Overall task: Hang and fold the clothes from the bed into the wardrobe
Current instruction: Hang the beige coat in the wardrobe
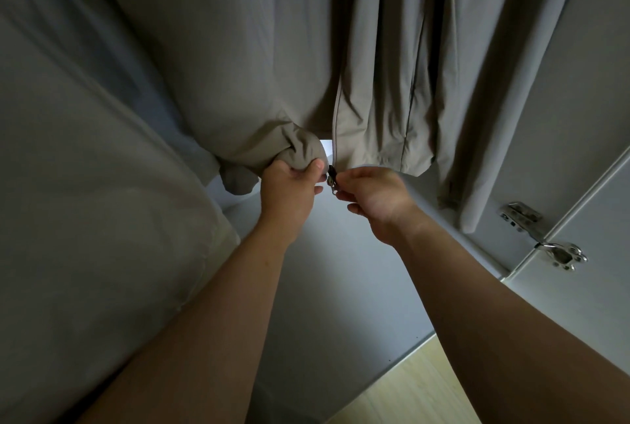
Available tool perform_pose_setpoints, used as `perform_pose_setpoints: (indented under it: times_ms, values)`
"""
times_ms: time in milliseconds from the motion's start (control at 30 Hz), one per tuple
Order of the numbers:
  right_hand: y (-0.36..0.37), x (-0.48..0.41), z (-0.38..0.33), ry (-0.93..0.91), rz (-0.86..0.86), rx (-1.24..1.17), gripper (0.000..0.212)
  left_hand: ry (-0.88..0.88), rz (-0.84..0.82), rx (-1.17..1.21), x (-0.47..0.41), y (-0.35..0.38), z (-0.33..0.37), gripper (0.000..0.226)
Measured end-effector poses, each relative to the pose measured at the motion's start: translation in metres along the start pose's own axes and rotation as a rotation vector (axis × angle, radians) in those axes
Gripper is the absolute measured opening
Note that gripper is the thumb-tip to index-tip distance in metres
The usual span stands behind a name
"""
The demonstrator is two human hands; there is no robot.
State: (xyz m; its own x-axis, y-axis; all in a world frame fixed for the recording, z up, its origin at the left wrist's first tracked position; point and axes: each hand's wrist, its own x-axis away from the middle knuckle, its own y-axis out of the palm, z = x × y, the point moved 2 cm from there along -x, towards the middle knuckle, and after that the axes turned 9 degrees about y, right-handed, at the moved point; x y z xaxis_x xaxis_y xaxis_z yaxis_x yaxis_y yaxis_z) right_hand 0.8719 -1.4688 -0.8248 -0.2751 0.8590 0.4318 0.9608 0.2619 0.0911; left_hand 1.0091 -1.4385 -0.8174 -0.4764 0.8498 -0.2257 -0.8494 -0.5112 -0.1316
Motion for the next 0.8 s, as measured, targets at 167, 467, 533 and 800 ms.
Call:
perform_pose_setpoints:
  times_ms: [167,467,533,800]
  values:
    - [0.003,0.002,-0.003,-0.192,0.050,0.138,0.008,-0.202,-0.071,0.225,0.003,0.004,-0.001,0.015]
    - [0.005,0.003,-0.005,-0.256,-0.066,0.072,0.011,-0.133,-0.074,0.341,0.004,-0.001,-0.001,0.028]
    - [0.006,0.004,-0.005,-0.256,-0.082,0.065,0.017,-0.142,-0.055,0.339,0.003,-0.002,-0.002,0.030]
    - [0.011,0.003,-0.003,-0.750,0.325,0.625,0.015,-0.053,-0.025,0.208,0.000,-0.001,-0.004,0.016]
